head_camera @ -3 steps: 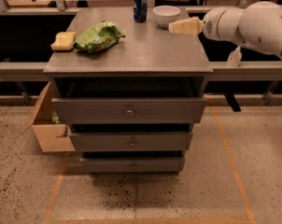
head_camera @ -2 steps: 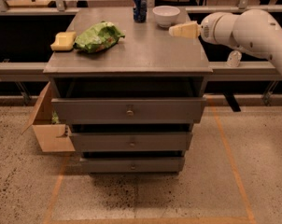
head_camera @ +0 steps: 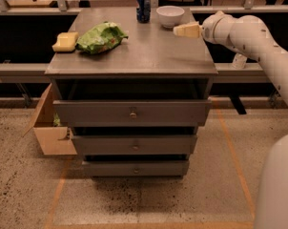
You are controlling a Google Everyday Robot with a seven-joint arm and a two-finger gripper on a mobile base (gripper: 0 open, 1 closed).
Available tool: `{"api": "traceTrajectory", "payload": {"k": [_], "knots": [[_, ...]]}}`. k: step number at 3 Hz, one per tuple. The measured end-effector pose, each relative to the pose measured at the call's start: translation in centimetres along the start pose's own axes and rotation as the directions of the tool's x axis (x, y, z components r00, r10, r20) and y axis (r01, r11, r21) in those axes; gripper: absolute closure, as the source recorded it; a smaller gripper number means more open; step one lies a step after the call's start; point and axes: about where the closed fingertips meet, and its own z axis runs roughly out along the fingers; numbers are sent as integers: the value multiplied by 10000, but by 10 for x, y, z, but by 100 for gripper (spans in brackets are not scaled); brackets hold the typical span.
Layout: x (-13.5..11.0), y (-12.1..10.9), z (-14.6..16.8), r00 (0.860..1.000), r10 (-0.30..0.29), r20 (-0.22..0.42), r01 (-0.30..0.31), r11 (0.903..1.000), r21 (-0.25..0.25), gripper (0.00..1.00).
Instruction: Move white bowl near green rice chip bag
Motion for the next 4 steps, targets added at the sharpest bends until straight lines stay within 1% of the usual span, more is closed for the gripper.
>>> {"api": "traceTrajectory", "payload": {"k": [1, 2, 3, 4], "knots": [[-7, -17, 27, 9981, -414, 457, 401, 9987, 305, 0], [-11, -24, 49, 9957, -719, 578, 691, 9965, 480, 0], [-10, -25, 68, 9947, -858, 563, 826, 9950, 568, 0], [-3, -26, 86, 9959, -705, 559, 673, 9961, 563, 0]]}}
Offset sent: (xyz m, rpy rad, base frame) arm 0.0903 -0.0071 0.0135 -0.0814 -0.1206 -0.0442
